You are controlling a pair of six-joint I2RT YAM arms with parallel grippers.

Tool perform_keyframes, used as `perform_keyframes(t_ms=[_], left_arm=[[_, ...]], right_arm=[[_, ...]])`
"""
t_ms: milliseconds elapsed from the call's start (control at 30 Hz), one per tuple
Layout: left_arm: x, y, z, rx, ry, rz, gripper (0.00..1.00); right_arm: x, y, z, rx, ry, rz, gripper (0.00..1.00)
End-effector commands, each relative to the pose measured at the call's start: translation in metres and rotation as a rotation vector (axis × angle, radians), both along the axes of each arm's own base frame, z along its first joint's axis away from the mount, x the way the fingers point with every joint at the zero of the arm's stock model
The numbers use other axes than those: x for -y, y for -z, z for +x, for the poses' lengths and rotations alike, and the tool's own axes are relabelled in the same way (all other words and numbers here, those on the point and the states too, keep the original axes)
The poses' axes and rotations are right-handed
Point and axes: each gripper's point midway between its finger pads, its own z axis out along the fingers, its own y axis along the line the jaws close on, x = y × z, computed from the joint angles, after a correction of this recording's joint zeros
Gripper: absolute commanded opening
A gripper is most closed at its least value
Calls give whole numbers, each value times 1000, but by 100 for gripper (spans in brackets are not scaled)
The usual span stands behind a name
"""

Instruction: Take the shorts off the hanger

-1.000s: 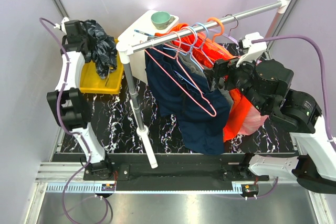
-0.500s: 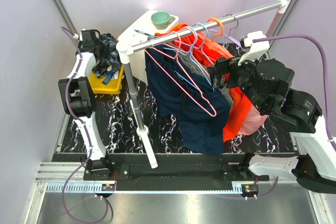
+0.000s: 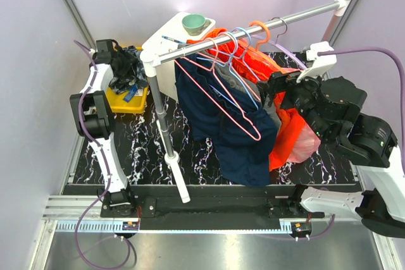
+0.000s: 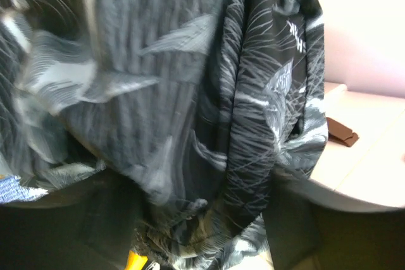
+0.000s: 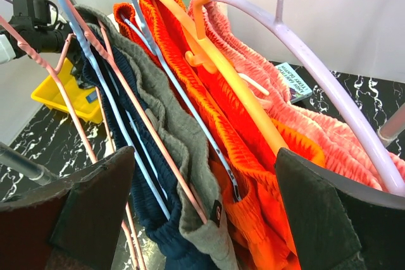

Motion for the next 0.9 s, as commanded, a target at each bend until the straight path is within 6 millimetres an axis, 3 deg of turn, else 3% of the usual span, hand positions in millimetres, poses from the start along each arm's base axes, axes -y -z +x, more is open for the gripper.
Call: perform_keyframes(t_ms=[0,133,167,200,267,333,367,400,500,733,867], left_arm=[[-5,-65,-17,94,4,-13,93],[-9,-78,-41,97,-9,-42,99],[-8,-71,-49,78,-10,-47,99],[-6,-82,-55,95,-7,-45,99],[-2,-80,-67,81,8,-61,99],[6,-93,-81,95,23,-87,99],[11,-84,-91,69,22,-104,99],[15,-98,-99,97,27,-106,99],[37,-112,-120,122,68,-118,99],[112,-162,-175,223,238,-133,99],[113,-192,-218,287,231,-90,99]], right_arm=[[6,-8,-4,21,12,60,100],[9,-10,-7,31,7,75,100],[8,-9,-7,31,4,75,100],[7,-10,-8,33,-5,78,100],[6,-8,-8,30,-11,73,100],[5,-9,-9,30,-20,80,100],[5,-9,-9,29,-20,86,100],[5,-10,-10,28,-21,96,100],[3,-8,-13,8,-35,113,100],[5,-2,-23,-58,-44,165,100],[7,-3,-28,-82,-48,206,100]])
